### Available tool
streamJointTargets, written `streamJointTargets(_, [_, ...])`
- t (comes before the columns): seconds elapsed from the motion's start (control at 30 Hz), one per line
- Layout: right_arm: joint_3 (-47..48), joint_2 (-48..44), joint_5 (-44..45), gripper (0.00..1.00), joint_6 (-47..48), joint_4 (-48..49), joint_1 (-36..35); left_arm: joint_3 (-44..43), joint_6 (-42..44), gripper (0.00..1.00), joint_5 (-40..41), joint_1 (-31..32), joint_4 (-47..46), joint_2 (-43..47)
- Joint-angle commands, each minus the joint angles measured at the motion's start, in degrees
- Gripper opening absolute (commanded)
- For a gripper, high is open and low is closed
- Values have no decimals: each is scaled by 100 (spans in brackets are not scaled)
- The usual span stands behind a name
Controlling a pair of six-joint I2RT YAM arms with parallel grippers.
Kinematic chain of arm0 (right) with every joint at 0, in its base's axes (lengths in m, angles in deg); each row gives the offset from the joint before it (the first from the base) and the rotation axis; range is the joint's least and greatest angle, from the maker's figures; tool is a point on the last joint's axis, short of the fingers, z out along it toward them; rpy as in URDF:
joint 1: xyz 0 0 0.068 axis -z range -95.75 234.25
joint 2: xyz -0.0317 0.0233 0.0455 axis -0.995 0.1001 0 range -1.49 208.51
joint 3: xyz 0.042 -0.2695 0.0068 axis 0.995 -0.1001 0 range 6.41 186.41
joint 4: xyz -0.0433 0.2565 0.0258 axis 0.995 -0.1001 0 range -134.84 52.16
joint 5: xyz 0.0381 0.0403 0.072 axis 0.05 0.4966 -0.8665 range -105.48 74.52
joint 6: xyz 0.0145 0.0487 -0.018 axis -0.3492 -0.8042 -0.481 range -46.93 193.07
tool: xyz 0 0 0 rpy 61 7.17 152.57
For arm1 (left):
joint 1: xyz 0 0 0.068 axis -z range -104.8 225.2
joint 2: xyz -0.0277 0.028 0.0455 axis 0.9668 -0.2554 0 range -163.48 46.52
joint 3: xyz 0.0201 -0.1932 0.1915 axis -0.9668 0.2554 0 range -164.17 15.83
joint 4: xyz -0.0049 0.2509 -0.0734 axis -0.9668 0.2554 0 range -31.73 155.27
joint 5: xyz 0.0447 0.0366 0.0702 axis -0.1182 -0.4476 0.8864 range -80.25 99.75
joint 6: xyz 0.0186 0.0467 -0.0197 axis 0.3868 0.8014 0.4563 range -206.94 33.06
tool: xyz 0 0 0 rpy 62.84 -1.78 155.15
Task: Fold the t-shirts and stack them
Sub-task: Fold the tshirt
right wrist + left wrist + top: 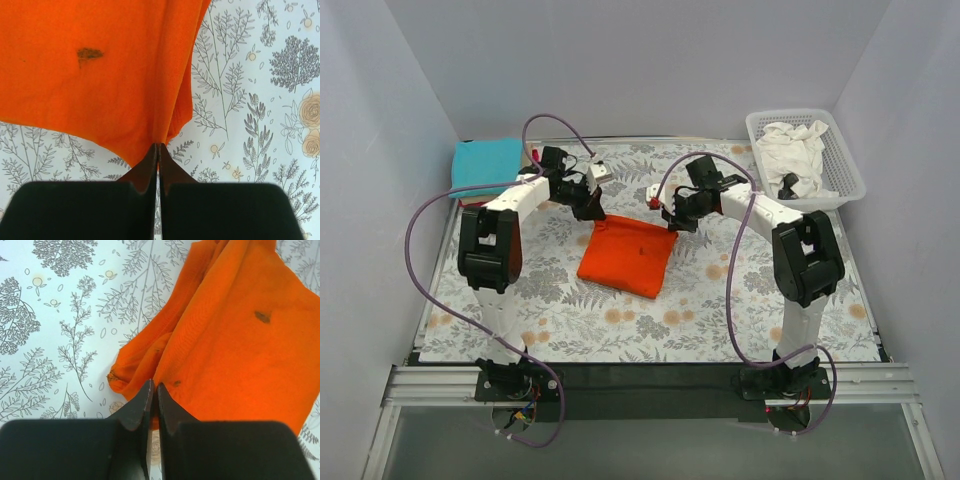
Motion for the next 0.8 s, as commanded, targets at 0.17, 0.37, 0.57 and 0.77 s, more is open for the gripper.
streamJointTargets(0.17, [675, 641, 647, 1, -522, 299, 110, -732, -1150, 11, 732, 30, -800, -692])
streamJointTargets(0.37, [1184, 1133, 1289, 15, -663, 422, 215, -1208, -2369, 33, 971, -40, -974, -887])
streamJointTargets(0.57, [2019, 1240, 1834, 41, -1417, 361, 303, -1042, -4565, 38, 735, -487, -1379, -229])
streamJointTargets(0.77, [2284, 598, 777, 52, -2848, -42, 295, 310, -6098, 39, -706, -971, -2159, 799])
